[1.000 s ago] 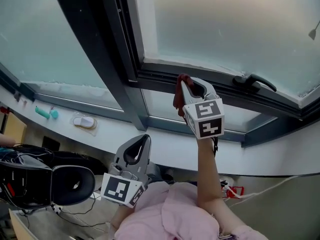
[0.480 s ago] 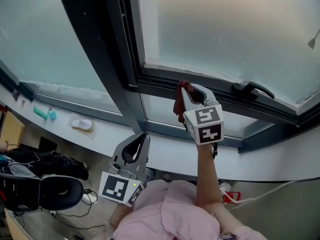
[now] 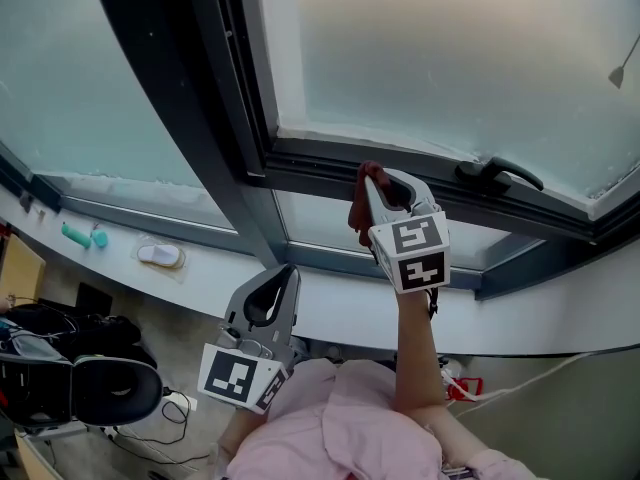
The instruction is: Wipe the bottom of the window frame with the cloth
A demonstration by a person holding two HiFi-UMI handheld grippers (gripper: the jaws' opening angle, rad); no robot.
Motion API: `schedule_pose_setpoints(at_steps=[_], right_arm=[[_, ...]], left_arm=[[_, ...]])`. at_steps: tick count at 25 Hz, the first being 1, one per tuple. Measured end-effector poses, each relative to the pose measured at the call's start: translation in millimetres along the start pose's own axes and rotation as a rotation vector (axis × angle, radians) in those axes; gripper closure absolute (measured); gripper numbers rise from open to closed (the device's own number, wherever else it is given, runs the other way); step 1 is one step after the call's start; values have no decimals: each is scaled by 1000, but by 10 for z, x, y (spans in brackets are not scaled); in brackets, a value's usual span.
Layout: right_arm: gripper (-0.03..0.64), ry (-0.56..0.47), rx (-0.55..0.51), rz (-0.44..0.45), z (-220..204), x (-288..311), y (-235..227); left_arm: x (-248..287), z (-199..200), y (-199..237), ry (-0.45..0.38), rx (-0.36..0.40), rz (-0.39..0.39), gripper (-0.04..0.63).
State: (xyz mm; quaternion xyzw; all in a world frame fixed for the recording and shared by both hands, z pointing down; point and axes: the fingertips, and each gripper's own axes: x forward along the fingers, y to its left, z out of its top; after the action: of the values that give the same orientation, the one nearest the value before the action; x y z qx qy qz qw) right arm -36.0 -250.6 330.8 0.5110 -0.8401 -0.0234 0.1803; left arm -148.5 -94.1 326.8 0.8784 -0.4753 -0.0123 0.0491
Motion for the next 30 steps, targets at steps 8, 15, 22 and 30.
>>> schedule_pose_setpoints(at_steps=[8, 15, 22, 30], right_arm=[[565, 5, 14, -14, -59, -82, -110], [565, -12, 44, -23, -97, -153, -216], [565, -19, 71, -59, -165, -259, -375], [565, -24, 88, -75, -210, -328, -471]], left_arm=[[19, 8, -59, 1, 4, -12, 597], [28, -18, -80, 8, 0, -13, 597], [40, -50, -108, 13, -6, -17, 597], [40, -80, -129, 19, -12, -19, 597]])
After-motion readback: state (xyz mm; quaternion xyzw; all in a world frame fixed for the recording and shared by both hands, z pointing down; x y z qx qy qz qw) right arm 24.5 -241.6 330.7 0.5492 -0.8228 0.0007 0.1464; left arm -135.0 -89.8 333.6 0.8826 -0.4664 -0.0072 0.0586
